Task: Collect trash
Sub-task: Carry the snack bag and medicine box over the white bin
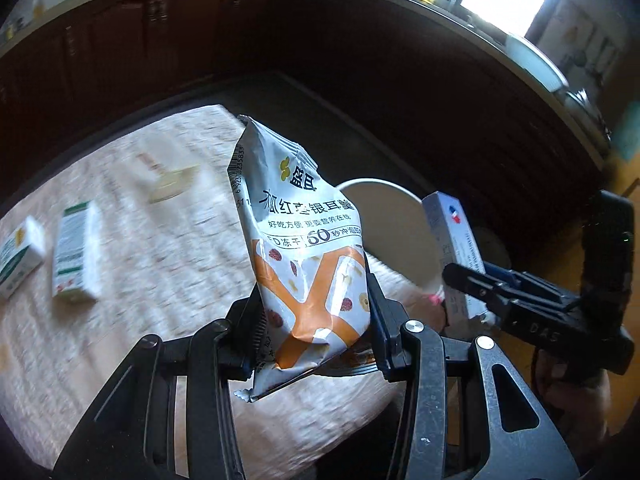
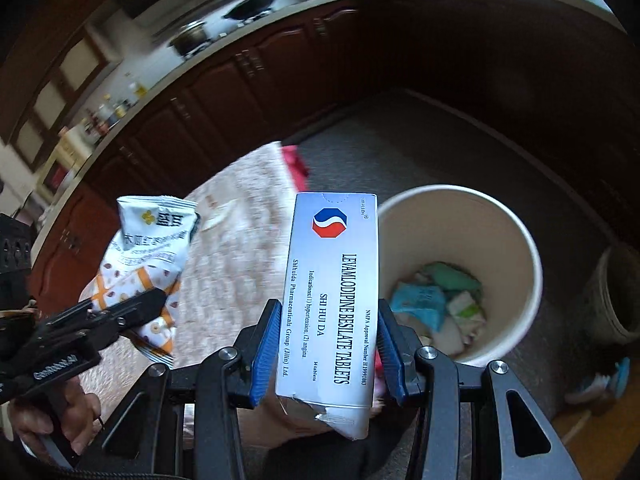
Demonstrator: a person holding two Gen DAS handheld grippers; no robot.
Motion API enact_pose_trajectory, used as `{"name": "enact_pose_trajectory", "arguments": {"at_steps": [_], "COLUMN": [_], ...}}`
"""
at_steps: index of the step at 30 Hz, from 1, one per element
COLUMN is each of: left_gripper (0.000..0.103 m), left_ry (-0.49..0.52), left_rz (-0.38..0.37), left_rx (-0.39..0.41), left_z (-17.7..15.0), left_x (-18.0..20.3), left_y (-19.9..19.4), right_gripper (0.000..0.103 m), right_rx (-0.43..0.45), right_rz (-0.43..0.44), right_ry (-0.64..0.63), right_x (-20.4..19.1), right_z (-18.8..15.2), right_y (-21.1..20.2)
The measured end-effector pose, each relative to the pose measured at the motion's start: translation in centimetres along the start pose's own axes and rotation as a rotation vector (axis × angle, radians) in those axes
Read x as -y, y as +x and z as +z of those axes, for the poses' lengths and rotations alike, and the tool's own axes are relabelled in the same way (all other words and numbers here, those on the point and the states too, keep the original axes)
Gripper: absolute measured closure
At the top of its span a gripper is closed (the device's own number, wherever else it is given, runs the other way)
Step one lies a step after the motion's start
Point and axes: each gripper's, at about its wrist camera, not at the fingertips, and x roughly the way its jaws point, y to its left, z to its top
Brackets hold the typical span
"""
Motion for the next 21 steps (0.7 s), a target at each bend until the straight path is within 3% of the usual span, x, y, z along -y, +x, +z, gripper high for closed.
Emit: {"name": "enact_pose_trajectory", "arguments": {"at_steps": [8, 21], "left_gripper": [0.061, 0.061], "left_ry": [0.047, 0.055], "left_rz": [-0.042, -0.034], "left_rx": [-0.031, -0.091], "left_z": [2.0, 3.1], "left_x": [4.2, 6.0], "left_y": [3.4, 8.6], "right_gripper": [0.059, 0.059], "right_rx": [-0.022, -0.061], "right_rz": [-0.047, -0.081], "right_ry": [0.107, 0.199], "right_x": [5.6, 10.3], "right_z": [-0.4, -1.2], "right_y": [0.5, 2.0]}}
